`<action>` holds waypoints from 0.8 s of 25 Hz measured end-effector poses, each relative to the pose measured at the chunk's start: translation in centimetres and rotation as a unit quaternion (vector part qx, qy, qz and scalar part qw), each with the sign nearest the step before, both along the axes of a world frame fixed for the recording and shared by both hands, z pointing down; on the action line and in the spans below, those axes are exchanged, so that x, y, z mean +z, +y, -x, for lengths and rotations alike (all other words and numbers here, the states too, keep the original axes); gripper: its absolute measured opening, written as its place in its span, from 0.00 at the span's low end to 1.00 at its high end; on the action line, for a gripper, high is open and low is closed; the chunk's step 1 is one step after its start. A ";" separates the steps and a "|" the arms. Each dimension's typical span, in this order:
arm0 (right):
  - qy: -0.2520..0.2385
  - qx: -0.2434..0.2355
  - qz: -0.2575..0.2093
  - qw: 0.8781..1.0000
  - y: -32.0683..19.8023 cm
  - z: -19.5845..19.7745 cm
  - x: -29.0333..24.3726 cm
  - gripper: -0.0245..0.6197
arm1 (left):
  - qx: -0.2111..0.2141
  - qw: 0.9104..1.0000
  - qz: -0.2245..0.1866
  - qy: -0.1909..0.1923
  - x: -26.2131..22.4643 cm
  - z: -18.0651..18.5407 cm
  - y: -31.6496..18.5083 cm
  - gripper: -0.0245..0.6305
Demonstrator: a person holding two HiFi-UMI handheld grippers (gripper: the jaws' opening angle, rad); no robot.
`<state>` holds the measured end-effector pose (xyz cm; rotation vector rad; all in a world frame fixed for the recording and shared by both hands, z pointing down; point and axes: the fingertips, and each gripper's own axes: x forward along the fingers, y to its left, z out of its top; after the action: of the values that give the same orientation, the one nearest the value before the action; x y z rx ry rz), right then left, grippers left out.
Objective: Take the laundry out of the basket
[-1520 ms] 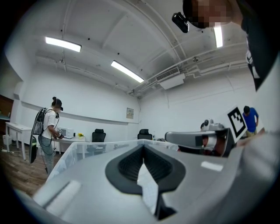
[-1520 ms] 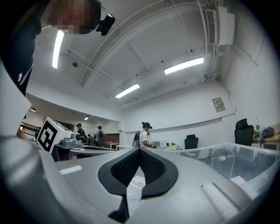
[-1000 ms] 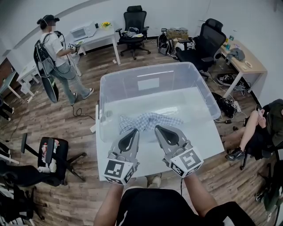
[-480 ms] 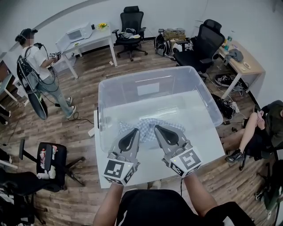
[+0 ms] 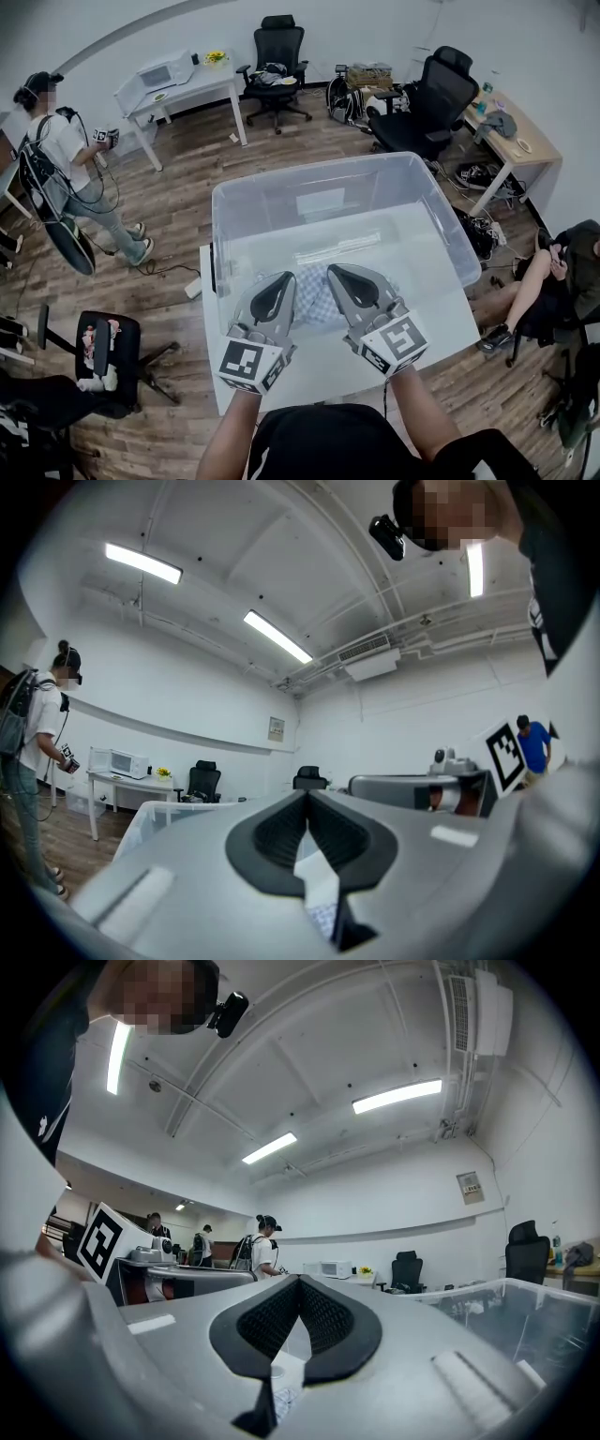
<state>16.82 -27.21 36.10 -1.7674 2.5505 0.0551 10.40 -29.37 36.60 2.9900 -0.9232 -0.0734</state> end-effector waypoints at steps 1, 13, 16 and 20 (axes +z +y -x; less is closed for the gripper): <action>0.002 -0.001 0.001 1.000 -0.3 0.0 0.0 0.04 | 0.000 1.000 0.000 0.001 0.0 0.0 -0.3 0.05; 0.093 -0.096 0.068 0.989 -5.5 1.4 2.1 0.04 | -0.009 1.000 -0.008 0.015 -1.5 1.2 -3.5 0.05; 0.125 -0.132 0.091 0.979 -7.2 2.2 3.7 0.04 | -0.018 1.000 -0.010 0.015 -1.4 1.8 -4.6 0.05; 0.166 -0.182 0.131 0.960 -9.4 3.3 6.2 0.04 | -0.028 1.000 0.000 0.013 -1.5 2.6 -5.8 0.05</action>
<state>13.48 -36.58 42.33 -1.4241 3.2210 0.0023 7.78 -35.13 35.14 2.9549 -1.0053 -0.1119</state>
